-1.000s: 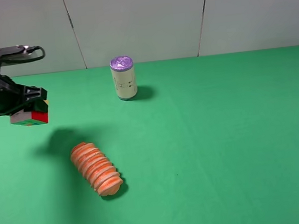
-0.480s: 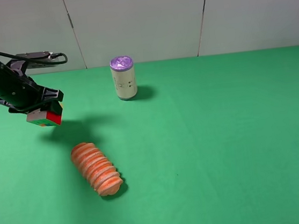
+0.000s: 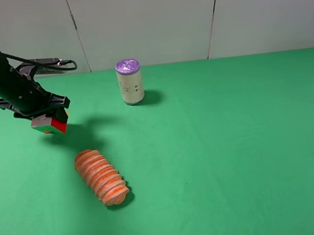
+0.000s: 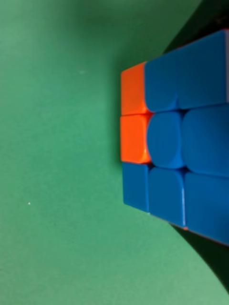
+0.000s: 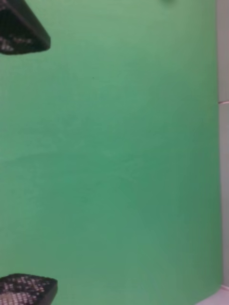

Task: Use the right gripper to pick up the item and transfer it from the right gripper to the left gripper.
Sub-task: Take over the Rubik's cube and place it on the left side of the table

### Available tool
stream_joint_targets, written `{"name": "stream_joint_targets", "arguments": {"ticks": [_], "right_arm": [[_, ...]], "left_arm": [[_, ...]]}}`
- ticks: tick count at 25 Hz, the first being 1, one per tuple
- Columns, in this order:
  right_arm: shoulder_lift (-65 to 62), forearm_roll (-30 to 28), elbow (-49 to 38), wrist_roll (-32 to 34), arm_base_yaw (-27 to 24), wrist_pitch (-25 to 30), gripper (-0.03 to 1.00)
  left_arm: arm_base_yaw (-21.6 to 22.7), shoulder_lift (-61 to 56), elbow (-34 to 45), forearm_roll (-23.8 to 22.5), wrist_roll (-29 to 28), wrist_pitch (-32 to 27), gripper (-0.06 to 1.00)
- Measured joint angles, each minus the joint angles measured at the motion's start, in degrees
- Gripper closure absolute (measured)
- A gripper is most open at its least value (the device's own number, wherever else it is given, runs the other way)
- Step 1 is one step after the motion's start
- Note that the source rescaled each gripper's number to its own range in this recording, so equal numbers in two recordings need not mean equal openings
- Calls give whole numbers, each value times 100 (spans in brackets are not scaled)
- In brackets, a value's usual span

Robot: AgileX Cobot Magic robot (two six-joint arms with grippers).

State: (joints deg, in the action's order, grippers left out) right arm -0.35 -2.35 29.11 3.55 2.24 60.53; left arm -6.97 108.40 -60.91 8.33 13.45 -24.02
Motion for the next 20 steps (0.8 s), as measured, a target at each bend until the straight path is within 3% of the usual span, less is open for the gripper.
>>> {"name": "stream_joint_targets", "arguments": {"ticks": [7, 8, 11, 12, 15, 20], "right_arm": [[0, 0, 0, 0, 0, 0, -3], [0, 0, 0, 0, 0, 0, -3], [0, 0, 0, 0, 0, 0, -3], [0, 0, 0, 0, 0, 0, -3], [0, 0, 0, 0, 0, 0, -3], [0, 0, 0, 0, 0, 0, -3]], "left_arm": [[0, 0, 0, -34, 0, -25, 94], [0, 0, 0, -34, 0, -31, 90], [0, 0, 0, -34, -11, 9, 28], [0, 0, 0, -34, -15, 13, 16], [0, 0, 0, -34, -22, 13, 1], [0, 0, 0, -34, -22, 1, -4]]}}
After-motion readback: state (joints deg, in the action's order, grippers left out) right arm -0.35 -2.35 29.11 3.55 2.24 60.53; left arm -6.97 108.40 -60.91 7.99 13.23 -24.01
